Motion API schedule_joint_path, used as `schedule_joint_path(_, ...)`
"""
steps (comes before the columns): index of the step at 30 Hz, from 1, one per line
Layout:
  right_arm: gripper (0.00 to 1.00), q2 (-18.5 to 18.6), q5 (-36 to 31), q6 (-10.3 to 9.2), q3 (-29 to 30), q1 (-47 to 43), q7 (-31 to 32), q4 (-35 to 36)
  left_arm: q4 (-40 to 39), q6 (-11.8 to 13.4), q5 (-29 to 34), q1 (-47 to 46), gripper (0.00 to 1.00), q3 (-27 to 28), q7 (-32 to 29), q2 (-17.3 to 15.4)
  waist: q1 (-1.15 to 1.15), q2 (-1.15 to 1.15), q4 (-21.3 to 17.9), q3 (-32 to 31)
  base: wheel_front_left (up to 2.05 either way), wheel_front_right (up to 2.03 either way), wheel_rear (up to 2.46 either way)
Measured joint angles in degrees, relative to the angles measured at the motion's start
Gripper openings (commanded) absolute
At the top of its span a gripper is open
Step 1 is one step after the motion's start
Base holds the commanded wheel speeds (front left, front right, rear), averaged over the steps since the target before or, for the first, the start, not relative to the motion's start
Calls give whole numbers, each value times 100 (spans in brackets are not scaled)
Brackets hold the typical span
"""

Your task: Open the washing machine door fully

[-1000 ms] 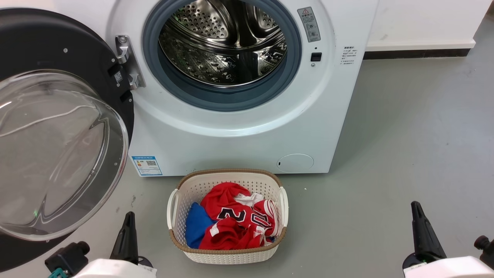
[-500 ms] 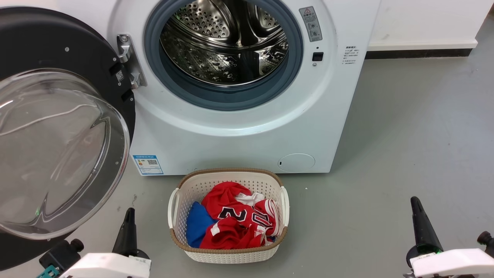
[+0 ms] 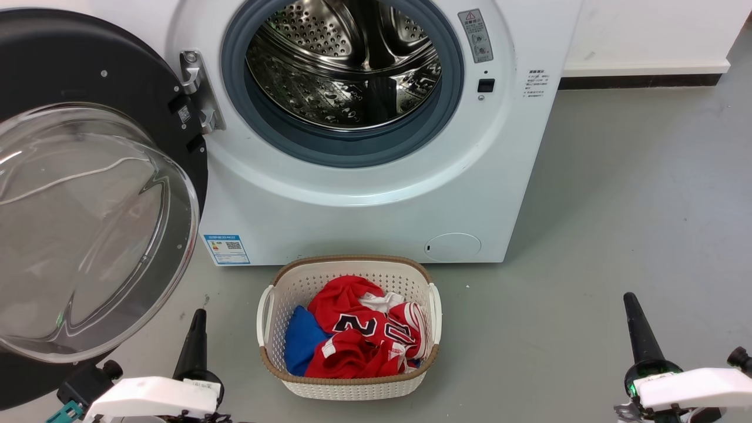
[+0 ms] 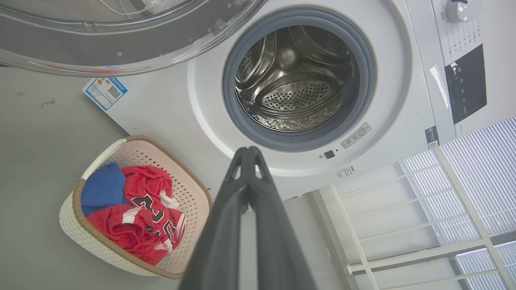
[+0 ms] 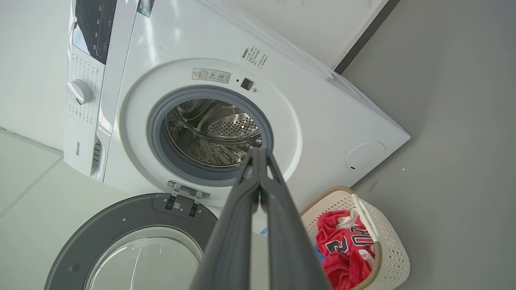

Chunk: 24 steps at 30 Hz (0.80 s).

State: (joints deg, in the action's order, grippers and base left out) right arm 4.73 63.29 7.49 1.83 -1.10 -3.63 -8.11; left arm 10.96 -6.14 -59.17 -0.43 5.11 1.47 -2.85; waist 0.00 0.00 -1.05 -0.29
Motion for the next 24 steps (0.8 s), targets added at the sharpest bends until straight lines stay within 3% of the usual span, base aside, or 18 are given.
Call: schedule_joint_path(24, 0, 4, 1559, 0, 104, 344, 400, -293, 155, -66, -1649, -258, 0, 69, -396, -1, 0, 0, 46, 20, 0, 0, 0)
